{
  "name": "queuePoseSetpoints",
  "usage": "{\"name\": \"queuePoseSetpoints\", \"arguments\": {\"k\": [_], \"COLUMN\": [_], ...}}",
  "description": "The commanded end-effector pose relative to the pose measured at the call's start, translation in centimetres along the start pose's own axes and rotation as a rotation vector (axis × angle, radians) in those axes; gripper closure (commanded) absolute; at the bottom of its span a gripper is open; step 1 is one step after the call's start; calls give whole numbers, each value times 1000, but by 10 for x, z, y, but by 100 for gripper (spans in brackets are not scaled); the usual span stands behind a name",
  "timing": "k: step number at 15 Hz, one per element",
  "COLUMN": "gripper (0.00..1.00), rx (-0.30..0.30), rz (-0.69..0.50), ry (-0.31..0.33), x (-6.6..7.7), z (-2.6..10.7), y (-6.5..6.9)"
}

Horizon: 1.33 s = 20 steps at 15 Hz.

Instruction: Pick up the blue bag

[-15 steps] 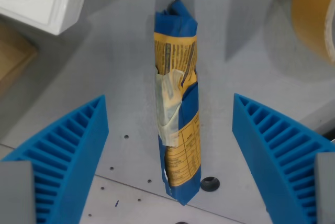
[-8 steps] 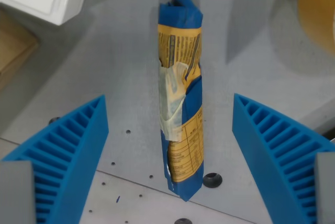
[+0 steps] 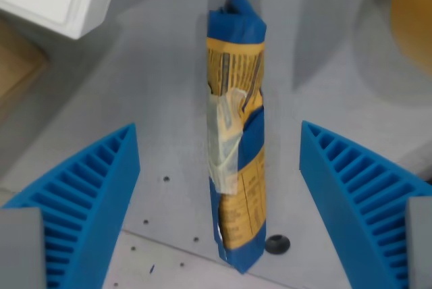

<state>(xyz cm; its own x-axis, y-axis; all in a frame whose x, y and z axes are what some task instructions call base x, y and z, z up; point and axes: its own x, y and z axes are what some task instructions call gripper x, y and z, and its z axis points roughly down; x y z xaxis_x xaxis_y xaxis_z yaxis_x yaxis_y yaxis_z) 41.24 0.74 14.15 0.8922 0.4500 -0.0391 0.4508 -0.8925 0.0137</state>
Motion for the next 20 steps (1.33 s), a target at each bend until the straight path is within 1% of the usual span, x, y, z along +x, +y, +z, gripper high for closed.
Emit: {"name": "queuePoseSetpoints", "arguments": {"k": [1,17,20], "gripper": [100,100,100], "rx": [-65,-65,-64], "rz": [-16,-16,-17], "ry": [94,94,91], "x": [-2,-2,-9], "z": [13,13,-2], "y": [0,0,1]}}
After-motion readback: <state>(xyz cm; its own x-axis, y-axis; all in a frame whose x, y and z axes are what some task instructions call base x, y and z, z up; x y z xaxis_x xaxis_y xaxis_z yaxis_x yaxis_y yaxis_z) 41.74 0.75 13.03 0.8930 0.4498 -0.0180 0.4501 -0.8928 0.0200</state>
